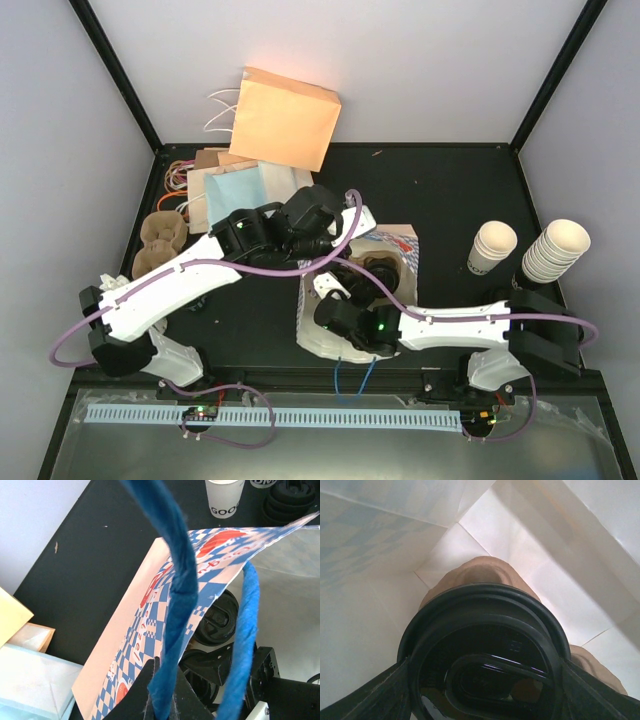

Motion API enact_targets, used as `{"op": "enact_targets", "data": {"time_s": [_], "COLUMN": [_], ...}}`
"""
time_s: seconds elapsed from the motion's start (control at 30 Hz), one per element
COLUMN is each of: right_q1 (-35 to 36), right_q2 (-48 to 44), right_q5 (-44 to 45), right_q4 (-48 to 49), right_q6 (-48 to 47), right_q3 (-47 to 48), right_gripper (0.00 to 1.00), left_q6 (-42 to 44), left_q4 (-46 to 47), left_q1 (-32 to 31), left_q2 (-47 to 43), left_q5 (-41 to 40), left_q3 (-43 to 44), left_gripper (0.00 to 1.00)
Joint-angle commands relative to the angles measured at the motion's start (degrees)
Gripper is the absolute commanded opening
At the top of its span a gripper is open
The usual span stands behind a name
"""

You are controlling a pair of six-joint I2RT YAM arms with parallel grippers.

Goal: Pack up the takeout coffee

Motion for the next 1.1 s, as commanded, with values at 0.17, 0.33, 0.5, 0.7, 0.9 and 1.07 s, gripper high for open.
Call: {"op": "enact_targets", "data": {"time_s": [0.17, 0.33, 0.5, 0.7, 0.9, 1.07], "right_q1": [-0.75, -0.75, -0.75, -0.73, -0.73, -0.81], "right_q2": [-4.38, -5.58, -5.51, -7.07, -5.49, -4.49], "right_q5": [-4.58, -7.0, -11.82, -16.05, -20.35, -22.31], "right_q4": [-9.29, -12.63, -20.37, -26.86, -34.82, -36.62], "right_q6": [4.28, 5.74, 7.9, 11.02, 11.98, 11.83], "right_q3": [1.78, 2.5, 6.41, 9.27, 14.54, 15.26], "right_gripper": [0.64, 0.64, 0.64, 0.65, 0.65, 0.65], "left_q6": [-5.01, -6.29, -8.6, -9.74, -9.83, -8.79], "left_q4": [-8.7, -10.71, -15.87, -16.86, -16.95, -16.87], "left_q1": [2.54, 3.38, 5.13, 7.65, 10.65, 12.14], "left_q2": [3.17, 4.05, 6.6, 6.84, 7.74, 9.23], "left_q5": [8.09, 11.36, 15.56, 20.29, 25.65, 27.92], "left_q3": [11.3, 13.33, 17.2, 17.87, 17.78, 17.73], "left_gripper": [0.01, 0.02, 0.01, 0.01, 0.02, 0.02]}}
